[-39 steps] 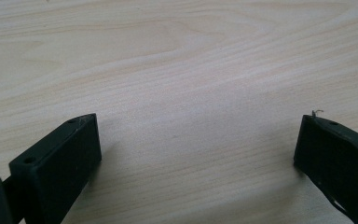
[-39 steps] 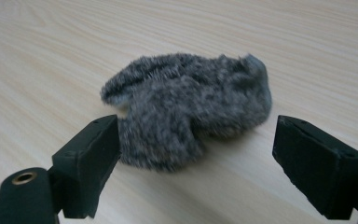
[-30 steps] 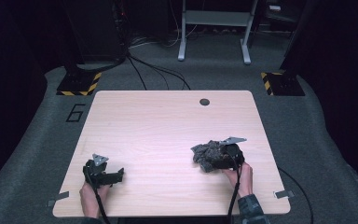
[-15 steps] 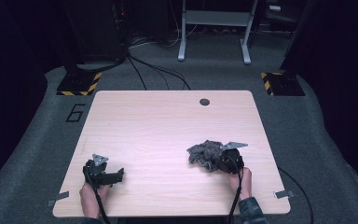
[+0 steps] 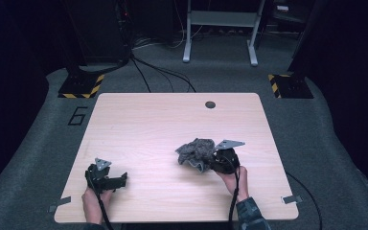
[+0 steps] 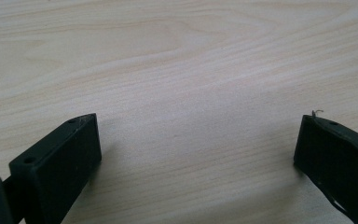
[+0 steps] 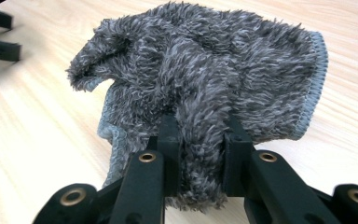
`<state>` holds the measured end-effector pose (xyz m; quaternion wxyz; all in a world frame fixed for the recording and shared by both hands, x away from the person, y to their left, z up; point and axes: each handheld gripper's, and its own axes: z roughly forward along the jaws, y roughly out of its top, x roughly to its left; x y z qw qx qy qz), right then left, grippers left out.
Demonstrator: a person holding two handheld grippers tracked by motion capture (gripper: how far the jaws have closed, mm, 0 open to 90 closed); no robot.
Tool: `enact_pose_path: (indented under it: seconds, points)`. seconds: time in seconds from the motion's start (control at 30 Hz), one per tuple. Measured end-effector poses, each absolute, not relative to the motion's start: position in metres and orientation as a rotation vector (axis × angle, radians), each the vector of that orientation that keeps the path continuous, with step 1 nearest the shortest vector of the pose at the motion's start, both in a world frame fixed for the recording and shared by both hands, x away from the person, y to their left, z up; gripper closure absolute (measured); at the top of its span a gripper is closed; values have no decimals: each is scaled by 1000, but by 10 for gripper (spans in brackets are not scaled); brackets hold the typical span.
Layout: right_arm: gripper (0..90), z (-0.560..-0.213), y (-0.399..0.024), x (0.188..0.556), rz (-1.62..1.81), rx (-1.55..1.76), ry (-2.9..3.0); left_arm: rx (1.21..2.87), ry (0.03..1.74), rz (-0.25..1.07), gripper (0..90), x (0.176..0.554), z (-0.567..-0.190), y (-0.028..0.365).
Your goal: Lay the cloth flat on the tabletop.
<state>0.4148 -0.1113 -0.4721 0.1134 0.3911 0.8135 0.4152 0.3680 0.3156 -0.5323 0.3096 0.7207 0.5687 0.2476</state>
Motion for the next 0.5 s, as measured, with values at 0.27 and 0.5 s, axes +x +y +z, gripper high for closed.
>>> enact_pose_path:
  seconds: [0.27, 0.5]
  points:
    - [728, -475, -82, 418, 1209, 1024, 2481, 1920, 1499, 644, 4, 368, -531, 316]
    - [484, -496, -66, 428, 1075, 1007, 2561, 1901, 1525, 661, 4, 370, -532, 315]
